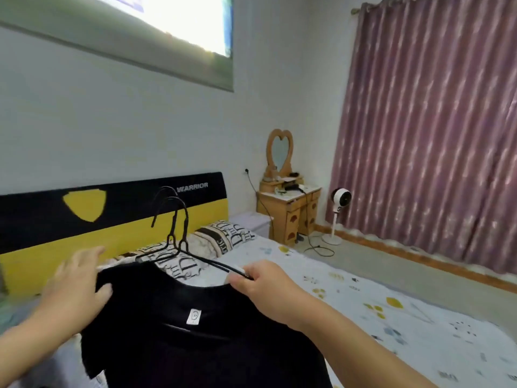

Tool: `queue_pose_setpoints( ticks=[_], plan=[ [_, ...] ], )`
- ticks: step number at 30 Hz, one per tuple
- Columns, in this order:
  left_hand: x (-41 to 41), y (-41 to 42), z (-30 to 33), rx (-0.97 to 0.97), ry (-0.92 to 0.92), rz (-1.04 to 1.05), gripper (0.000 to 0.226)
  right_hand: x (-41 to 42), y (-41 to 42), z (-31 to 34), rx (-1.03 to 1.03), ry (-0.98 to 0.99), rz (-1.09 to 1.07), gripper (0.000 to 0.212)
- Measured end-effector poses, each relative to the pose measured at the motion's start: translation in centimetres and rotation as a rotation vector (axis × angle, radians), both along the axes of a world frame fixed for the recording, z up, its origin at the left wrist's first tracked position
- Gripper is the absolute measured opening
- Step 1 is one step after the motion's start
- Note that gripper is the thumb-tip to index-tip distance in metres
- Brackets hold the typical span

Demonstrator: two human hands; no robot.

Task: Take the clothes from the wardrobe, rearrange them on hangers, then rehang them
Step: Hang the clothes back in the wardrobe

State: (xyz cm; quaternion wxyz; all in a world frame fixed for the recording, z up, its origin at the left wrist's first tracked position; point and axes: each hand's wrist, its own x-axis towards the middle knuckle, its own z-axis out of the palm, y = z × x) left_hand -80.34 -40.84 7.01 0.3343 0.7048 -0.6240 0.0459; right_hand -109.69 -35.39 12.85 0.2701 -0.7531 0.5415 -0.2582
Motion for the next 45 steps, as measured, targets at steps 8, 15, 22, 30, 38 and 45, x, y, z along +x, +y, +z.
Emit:
queue_pose_setpoints(
  ticks=[8,15,22,30,38,45],
  plan=[
    [5.6,12.1,4.1,0.059,0.689,-0.189,0.022,21.3,1.1,-1.7,0.013,-0.102,0.183,0.044],
    [14.2,13.7,3.8,-0.15,1.075,0.013,0.018,34.3,3.4,-1.6,0.095,-0.245,0.473,0.035],
    [23.3,14.7,3.7,-0.358,1.138,0.206,0.014,43.4,2.9,-1.2,0.48,-0.448,0.823,0.022],
    [30.6,18.0,2.8,-0.639,1.107,0.518,0.023,52.5,1.7,-1.8,0.508,-0.513,1.117,0.016],
    [35.4,24.1,0.8,-0.775,1.103,0.747,0.021,60.3,5.0,-4.6,0.589,-0.364,1.343,0.022],
    [42.8,28.3,-0.2,-0.878,1.11,0.767,0.025,69.4,9.6,-5.9,0.411,-0.383,1.4,0.02]
  ],
)
